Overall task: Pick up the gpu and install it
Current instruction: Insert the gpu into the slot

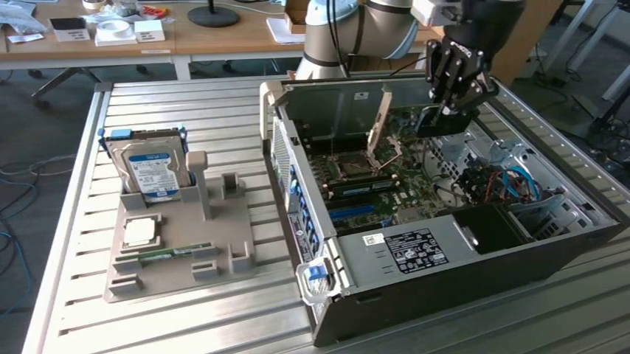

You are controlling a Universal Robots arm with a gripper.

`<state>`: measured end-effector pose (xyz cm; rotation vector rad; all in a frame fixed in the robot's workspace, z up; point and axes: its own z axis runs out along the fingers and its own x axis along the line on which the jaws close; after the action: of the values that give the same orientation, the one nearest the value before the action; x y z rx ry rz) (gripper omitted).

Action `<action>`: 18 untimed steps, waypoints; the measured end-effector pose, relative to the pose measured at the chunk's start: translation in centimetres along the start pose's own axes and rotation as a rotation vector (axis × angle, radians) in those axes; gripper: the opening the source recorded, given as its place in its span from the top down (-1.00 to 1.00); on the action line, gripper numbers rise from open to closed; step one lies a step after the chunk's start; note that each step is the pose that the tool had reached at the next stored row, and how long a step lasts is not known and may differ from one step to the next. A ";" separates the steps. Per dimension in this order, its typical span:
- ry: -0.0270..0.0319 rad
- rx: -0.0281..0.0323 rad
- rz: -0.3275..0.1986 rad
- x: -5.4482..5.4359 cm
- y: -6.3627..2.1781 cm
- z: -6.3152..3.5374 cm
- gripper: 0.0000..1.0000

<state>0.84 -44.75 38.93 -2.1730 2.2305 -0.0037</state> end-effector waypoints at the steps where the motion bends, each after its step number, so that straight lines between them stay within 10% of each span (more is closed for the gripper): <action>1: 0.0000 0.0000 0.000 0.0 0.07 0.18 0.47; 18: 0.0000 0.0001 0.000 0.8 0.45 1.26 0.47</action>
<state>0.39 -45.48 37.64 -2.1731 2.2303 -0.0038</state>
